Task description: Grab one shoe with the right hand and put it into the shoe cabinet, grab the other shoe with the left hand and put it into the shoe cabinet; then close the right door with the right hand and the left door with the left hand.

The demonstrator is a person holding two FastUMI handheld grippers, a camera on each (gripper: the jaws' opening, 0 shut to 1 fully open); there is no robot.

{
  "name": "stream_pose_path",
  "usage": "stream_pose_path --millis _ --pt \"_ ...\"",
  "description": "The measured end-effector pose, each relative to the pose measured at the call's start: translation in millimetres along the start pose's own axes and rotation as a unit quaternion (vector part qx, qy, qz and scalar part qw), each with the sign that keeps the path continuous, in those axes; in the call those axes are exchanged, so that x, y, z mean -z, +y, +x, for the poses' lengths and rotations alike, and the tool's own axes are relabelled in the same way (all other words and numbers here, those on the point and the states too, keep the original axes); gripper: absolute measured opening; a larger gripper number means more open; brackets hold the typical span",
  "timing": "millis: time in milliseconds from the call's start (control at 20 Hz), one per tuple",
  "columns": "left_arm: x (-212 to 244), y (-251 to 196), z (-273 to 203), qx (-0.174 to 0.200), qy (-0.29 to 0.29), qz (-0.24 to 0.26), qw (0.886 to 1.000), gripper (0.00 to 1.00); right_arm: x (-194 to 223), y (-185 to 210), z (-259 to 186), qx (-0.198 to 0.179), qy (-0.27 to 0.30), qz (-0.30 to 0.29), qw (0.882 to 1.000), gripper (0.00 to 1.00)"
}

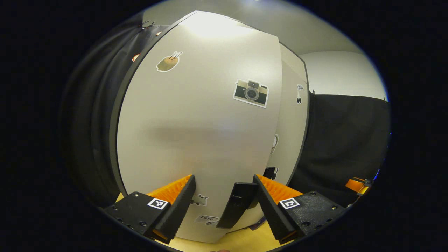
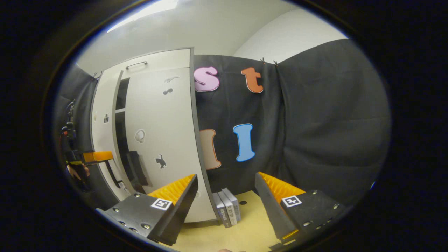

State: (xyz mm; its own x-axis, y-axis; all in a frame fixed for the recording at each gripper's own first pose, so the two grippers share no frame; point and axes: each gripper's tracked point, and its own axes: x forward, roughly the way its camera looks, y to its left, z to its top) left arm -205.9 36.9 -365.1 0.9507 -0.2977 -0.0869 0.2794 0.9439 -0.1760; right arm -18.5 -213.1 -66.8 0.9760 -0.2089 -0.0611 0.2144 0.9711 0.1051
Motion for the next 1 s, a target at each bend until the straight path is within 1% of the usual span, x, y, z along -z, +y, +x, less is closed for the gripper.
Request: stream_pose_path --millis 150,400,750,1000 --pt "0.8 1.4 4.7 -0.011 0.003 0.017 1.0 1.0 -2.9 -4.0 3.8 0.005 -0.005 -0.001 1.0 0.98" --pt "3.3 0.9 11.6 -0.016 0.004 0.029 0.999 1.0 -0.3 -7.8 14.6 0.008 -0.001 0.003 1.0 0.98" --pt "4.7 -0.6 15.7 -0.022 0.001 0.03 0.999 1.0 -3.1 -5.2 31.0 0.003 -0.002 0.0 1.0 0.98" --pt "6.1 -1.7 16.6 -0.02 0.0 0.025 0.999 1.0 2.5 -5.5 37.4 0.002 0.005 0.002 1.0 0.98"
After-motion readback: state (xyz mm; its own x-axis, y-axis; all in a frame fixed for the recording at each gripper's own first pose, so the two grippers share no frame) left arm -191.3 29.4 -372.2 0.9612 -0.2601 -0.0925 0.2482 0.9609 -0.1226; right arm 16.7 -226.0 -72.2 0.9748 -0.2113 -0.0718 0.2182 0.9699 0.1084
